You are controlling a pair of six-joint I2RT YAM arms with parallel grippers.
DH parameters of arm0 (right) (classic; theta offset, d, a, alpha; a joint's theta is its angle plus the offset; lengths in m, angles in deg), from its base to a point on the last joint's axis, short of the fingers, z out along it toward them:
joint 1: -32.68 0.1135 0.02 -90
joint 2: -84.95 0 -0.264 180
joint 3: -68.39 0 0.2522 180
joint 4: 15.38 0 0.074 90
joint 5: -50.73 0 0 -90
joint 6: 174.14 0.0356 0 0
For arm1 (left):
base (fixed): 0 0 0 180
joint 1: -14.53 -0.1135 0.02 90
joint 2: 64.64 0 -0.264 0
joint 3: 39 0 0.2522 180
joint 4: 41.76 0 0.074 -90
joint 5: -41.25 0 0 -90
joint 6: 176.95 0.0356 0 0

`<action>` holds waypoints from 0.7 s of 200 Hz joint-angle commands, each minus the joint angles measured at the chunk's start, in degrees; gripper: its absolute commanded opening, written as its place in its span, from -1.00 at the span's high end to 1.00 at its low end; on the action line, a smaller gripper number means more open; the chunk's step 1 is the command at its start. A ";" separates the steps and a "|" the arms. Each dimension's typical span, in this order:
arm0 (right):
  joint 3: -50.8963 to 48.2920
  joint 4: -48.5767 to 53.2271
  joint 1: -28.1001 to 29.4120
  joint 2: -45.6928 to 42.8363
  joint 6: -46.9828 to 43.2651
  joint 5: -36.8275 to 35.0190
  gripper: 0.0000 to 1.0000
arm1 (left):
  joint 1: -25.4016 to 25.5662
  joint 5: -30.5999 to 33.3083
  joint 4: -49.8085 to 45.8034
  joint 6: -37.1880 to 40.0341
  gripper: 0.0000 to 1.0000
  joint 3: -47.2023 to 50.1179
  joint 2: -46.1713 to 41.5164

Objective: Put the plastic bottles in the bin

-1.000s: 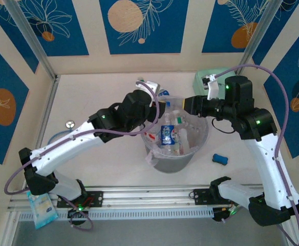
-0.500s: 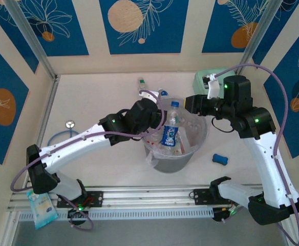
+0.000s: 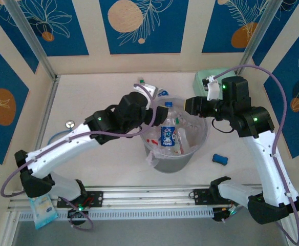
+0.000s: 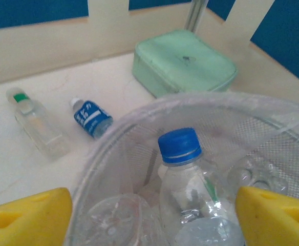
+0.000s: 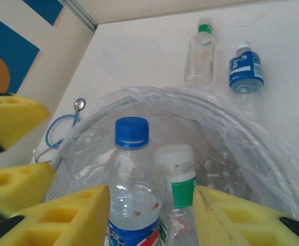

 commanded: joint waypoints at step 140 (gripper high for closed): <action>-11.17 15.36 -9.04 -4.78 -1.49 -0.55 -0.04 | -5.06 -7.98 -5.27 -1.23 -0.19 9.35 -8.19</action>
